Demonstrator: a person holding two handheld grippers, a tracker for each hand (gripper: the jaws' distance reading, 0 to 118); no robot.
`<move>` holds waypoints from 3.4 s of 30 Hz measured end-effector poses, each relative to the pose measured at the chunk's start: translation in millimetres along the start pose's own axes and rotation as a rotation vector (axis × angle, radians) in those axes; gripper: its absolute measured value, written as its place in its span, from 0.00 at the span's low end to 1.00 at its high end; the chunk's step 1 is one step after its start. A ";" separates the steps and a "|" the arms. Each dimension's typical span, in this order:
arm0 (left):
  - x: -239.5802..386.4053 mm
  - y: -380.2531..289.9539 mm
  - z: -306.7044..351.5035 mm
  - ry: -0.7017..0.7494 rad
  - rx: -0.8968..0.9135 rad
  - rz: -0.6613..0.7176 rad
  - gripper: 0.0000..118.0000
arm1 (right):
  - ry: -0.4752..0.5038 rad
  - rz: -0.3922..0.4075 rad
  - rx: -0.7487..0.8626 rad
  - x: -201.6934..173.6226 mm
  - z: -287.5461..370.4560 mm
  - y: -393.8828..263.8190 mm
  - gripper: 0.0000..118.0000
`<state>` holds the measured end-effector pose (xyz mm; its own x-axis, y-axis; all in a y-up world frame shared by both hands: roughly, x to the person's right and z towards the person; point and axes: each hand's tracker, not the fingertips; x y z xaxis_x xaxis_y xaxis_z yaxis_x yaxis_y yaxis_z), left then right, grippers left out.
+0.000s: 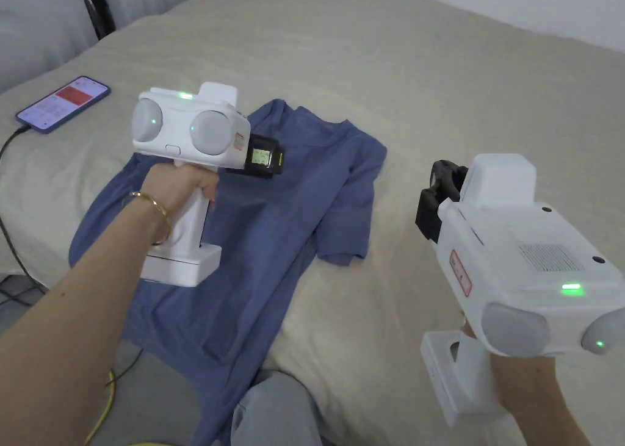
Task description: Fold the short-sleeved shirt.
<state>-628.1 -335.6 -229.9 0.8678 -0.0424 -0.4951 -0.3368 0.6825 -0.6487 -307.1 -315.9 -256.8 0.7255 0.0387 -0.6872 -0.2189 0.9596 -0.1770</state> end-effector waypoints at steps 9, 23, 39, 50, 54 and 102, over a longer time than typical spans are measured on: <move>14.5 39.7 -70.1 -0.101 -0.267 -0.128 1.00 | -0.013 -0.023 -0.048 14.0 -18.9 -11.6 0.00; 21.1 35.6 -117.3 -0.120 -0.436 -0.174 0.68 | -0.021 -0.048 -0.081 27.0 -35.6 -23.2 0.00; 8.0 30.6 -60.4 -0.062 -0.252 0.012 0.00 | -0.004 -0.086 -0.073 21.0 -23.8 -18.7 0.00; -28.3 13.3 31.2 -0.071 0.065 0.304 0.00 | 0.028 -0.085 -0.018 10.7 12.7 1.0 0.00; -36.5 16.8 69.6 -0.080 0.149 0.341 0.00 | 0.031 -0.074 0.003 8.8 27.6 6.1 0.00; 367.5 106.1 153.7 -0.436 0.207 -0.208 0.00 | -0.525 -0.220 0.124 199.3 246.7 -22.7 0.00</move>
<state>-288.8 -166.6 -391.8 0.9949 0.0854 -0.0530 -0.1005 0.8240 -0.5576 3.4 -261.2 -215.9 0.9784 -0.0628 -0.1968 0.0290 0.9850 -0.1704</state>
